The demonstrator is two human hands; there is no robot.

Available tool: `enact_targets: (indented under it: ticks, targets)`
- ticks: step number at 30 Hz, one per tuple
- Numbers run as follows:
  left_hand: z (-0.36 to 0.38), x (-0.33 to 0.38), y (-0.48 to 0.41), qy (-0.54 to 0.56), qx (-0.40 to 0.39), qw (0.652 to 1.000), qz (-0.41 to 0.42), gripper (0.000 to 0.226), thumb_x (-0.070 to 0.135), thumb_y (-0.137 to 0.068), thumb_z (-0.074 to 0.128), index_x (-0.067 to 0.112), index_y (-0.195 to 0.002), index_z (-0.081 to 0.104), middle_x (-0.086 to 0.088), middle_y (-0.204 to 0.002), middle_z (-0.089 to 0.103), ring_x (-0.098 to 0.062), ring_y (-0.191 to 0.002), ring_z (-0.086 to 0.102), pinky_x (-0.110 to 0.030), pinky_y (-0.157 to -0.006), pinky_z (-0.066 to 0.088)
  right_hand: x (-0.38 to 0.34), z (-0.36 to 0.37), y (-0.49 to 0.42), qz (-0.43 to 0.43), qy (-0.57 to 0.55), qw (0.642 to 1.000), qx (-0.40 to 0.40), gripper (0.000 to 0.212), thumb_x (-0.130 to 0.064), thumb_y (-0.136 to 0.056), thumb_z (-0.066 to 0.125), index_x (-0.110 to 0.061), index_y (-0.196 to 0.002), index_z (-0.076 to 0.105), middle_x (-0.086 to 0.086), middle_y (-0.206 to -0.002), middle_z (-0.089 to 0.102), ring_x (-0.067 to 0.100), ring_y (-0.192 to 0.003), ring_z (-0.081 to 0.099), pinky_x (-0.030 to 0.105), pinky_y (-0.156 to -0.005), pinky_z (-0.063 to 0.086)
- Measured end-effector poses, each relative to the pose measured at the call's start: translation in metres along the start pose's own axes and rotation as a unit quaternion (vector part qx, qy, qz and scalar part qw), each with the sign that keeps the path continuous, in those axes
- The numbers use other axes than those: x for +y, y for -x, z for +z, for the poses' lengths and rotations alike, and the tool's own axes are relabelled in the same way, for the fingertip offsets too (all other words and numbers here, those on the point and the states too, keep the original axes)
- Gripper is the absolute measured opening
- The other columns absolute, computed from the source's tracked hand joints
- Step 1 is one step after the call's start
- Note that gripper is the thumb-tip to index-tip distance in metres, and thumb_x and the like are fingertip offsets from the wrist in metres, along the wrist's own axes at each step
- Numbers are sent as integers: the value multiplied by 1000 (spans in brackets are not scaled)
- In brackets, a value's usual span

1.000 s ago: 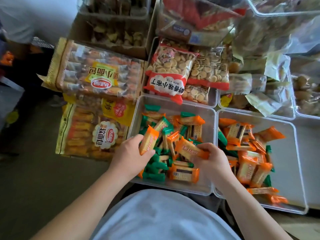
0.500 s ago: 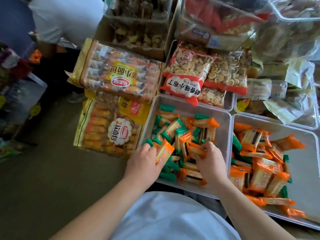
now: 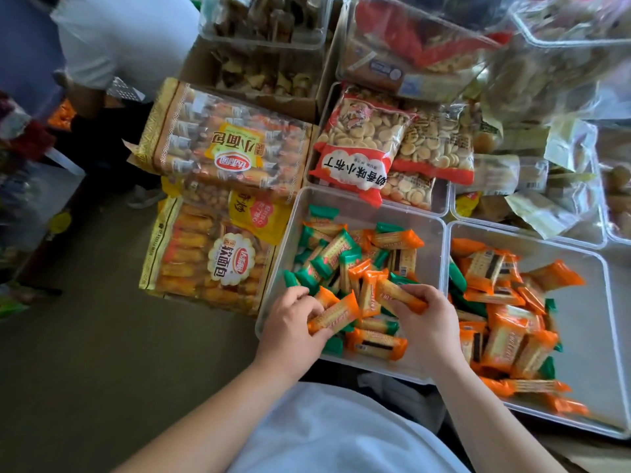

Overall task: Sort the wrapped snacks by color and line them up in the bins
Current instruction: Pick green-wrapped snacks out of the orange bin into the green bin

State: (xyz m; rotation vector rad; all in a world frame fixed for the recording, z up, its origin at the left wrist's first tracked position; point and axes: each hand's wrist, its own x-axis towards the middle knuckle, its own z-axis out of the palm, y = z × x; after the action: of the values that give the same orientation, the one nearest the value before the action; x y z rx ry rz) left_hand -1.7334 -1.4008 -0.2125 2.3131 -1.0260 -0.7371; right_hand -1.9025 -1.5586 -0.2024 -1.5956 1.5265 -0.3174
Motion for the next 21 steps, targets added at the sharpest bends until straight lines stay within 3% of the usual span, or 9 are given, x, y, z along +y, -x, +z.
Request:
enact_targets:
  ticks: [4, 6, 8, 11, 14, 16, 18, 21]
  targets:
    - [-8, 3, -6, 77, -11, 994, -79, 39, 35, -79, 88, 34, -97, 53, 14, -98, 65, -12, -89, 64, -34, -73, 56, -10, 6, -15, -34, 20, 996, -84, 31, -34, -85, 85, -30, -112, 68, -12, -108, 68, 11, -94, 67, 29, -78, 57]
    - [-12, 6, -8, 117, 9, 989, -92, 44, 29, -79, 88, 35, -104, 52, 15, -100, 65, -7, -91, 65, -33, -76, 59, -9, 14, -26, -109, 130, 980, -100, 31, -38, -86, 84, -30, -111, 67, -10, -127, 62, 18, -115, 62, 38, -92, 57]
    - [-17, 11, -10, 157, 13, 982, -104, 51, 23, -83, 85, 35, -117, 50, 17, -105, 63, 0, -94, 64, -27, -78, 60, -10, 19, -38, -159, 257, 945, -122, 35, -38, -87, 82, -27, -116, 66, -5, -149, 51, 23, -140, 45, 41, -109, 47]
    - [-19, 14, -11, 198, -3, 972, -129, 71, 22, -86, 84, 33, -142, 42, 19, -109, 63, 3, -96, 66, -29, -83, 62, -16, 19, -47, -147, 332, 916, -172, 50, -36, -91, 78, -26, -133, 52, -5, -136, 55, 22, -135, 49, 36, -95, 51]
    - [-19, 15, -13, 209, -4, 967, -148, 85, 26, -87, 83, 32, -156, 34, 16, -116, 65, -1, -102, 66, -37, -90, 63, -22, 23, -56, -162, 371, 884, -232, 90, -29, -91, 77, -35, -160, 20, -2, -158, 43, 23, -141, 46, 36, -94, 56]
    - [-19, 16, -14, 216, 0, 964, -153, 86, 27, -87, 83, 32, -157, 33, 16, -117, 64, -1, -103, 66, -38, -92, 62, -24, 26, -60, -168, 397, 859, -276, 103, -24, -92, 75, -39, -165, 4, -3, -168, 27, 24, -152, 33, 37, -102, 53]
    - [-21, 17, -16, 233, 2, 960, -153, 84, 25, -88, 82, 31, -157, 34, 14, -121, 65, -1, -102, 66, -32, -89, 63, -22, 29, -61, -182, 405, 850, -283, 102, -26, -93, 75, -37, -165, 4, -3, -170, 19, 24, -155, 25, 37, -107, 50]
    - [-23, 17, -20, 253, 1, 955, -157, 81, 20, -90, 81, 28, -156, 36, 10, -123, 66, 0, -102, 67, -26, -85, 62, -16, 32, -57, -212, 418, 846, -254, 99, -33, -92, 75, -32, -166, 10, -2, -159, 25, 24, -146, 33, 34, -98, 53]
